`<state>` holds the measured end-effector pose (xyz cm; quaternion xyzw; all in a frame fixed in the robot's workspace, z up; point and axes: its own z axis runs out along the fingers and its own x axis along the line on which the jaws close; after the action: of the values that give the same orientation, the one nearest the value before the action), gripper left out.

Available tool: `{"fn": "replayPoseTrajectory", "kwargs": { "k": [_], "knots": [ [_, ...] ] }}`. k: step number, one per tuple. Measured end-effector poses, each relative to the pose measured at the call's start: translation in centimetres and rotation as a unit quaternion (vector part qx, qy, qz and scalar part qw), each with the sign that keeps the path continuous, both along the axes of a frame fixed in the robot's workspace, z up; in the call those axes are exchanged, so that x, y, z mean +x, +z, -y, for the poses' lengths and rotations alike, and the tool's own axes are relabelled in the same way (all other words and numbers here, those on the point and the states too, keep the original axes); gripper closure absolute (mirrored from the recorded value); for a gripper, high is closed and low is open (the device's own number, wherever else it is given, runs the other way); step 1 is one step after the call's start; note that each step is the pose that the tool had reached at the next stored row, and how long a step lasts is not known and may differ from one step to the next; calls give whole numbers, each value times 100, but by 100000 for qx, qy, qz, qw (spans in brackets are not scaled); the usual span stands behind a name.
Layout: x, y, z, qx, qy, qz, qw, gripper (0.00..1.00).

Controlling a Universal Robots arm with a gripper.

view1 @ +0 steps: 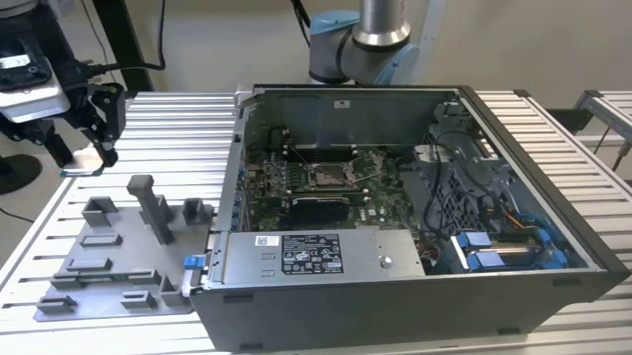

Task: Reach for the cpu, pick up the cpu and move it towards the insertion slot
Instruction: 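Pick up the cpu and move it towards the insertion slot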

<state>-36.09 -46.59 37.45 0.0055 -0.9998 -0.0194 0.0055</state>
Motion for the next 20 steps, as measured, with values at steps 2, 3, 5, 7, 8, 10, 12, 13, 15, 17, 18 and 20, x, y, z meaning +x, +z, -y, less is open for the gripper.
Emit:
{"fn": "replayPoseTrajectory", "kwargs": {
  "k": [2, 3, 5, 7, 8, 10, 12, 13, 15, 17, 18, 20],
  "knots": [
    [65, 0, 0, -2, 3, -70, 100000, 100],
    [98, 0, 0, -1, 1, -103, 100000, 100],
    [164, 0, 1, -1, -1, -167, 100000, 100],
    [228, 0, 1, -3, -4, -238, 100000, 100],
    [264, 0, 1, -4, -1, -275, 100000, 100],
    [334, 0, 1, -3, 1, -352, 99999, 100],
    [404, 0, 1, -1, -1, -424, 99999, 100],
    [439, 0, 1, -2, -2, -462, 99999, 100],
    [509, 0, 1, -2, 1, -538, 99999, 100],
    [577, 0, 1, -1, 2, -603, 99998, 100],
    [610, 0, 1, -2, -1, -637, 99998, 100],
    [680, 0, 1, 1, 0, -708, 99997, 100]
  ]
}}
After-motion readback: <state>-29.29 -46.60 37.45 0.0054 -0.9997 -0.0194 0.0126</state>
